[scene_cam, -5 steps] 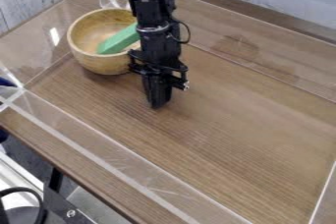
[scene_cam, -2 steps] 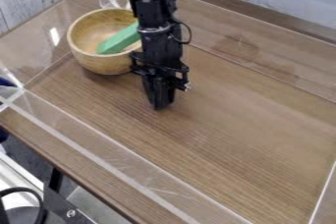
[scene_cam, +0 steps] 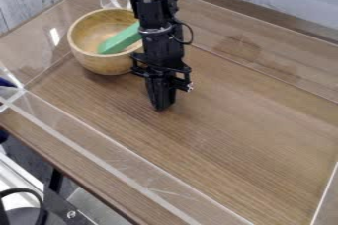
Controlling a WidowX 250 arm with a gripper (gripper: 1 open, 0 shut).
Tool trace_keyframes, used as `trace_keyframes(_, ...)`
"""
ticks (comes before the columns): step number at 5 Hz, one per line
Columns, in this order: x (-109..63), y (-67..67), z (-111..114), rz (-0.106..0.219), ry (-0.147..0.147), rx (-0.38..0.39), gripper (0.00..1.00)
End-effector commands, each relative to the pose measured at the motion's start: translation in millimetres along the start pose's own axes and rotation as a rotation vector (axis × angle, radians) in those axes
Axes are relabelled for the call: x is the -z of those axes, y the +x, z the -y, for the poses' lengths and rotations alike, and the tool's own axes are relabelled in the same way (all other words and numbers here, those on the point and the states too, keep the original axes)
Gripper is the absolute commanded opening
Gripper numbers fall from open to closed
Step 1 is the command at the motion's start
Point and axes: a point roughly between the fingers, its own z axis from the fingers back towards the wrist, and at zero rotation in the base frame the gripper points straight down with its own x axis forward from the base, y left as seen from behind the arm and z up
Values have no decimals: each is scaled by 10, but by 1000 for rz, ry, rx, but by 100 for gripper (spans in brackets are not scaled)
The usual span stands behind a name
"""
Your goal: Remove the green block from inside the brown bowl and put it on the table
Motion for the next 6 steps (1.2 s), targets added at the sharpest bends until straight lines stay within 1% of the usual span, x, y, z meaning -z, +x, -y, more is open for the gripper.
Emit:
trace_keyframes(1,-98,19,22,28,11,7,0)
trace_keyframes(3,-164,20,32,39,9,1,0)
trace_keyframes(5,-289,20,54,60,7,-4,0)
trace_keyframes(6,-300,30,41,64,8,-9,0)
